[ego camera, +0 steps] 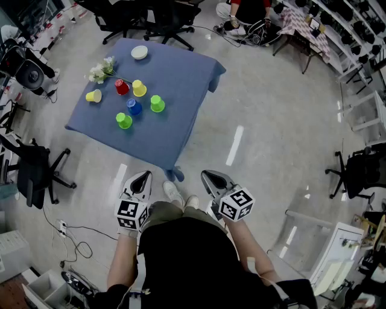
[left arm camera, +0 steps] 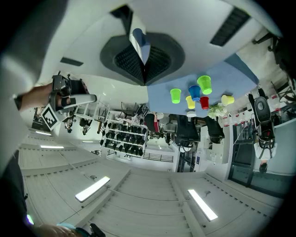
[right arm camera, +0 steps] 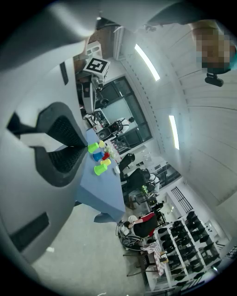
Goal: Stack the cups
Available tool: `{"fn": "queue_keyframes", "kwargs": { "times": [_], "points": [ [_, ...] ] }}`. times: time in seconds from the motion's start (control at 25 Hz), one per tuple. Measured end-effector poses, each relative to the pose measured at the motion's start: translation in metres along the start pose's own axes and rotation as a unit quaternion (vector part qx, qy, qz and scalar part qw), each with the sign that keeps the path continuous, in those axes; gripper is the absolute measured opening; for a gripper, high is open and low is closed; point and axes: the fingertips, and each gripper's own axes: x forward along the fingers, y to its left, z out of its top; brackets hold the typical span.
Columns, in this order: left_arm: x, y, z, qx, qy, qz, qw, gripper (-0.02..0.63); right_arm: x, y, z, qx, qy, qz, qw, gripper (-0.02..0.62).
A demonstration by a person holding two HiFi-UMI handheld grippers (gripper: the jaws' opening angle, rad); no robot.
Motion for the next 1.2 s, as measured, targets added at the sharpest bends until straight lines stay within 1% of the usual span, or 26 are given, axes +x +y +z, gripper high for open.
{"fn": "queue_keyframes", "kwargs": {
  "times": [0.24,0.44,0.56,0.68,0.84,1.0,1.08,1.2],
  "points": [
    [0.004,0.049,0.004,-0.014,0.004,0.001,0.9999,0.011,0.047,0.014,0.025,-0.022,0.011,0.001,1.0,0.017],
    [0.014,0.098,0.016,-0.053,-0.017,0.012,0.9984,0.011,0.091,0.013,0.05,-0.037,0.021,0.001,0.999,0.018],
    [0.019,0.12,0.024,-0.054,-0.018,0.015,0.9983,0.011,0.116,0.009,0.064,-0.04,0.026,0.0,0.999,0.018],
    [0.02,0.14,0.023,-0.061,-0.013,0.027,0.9976,0.011,0.143,0.005,0.072,-0.056,0.042,0.004,0.998,0.018],
    [0.025,0.162,0.012,-0.087,-0.004,0.057,0.9946,0.011,0.182,-0.005,0.078,-0.089,0.073,0.026,0.993,0.02],
    [0.035,0.177,0.006,-0.112,0.008,0.094,0.9892,0.011,0.225,-0.024,0.09,-0.125,0.102,0.058,0.985,0.02],
    [0.042,0.184,0.008,-0.124,0.014,0.121,0.9848,0.011,0.248,-0.037,0.098,-0.142,0.118,0.078,0.98,0.02],
    [0.047,0.193,0.012,-0.151,0.02,0.168,0.974,0.011,0.284,-0.052,0.103,-0.165,0.146,0.117,0.968,0.023]
  ]
}}
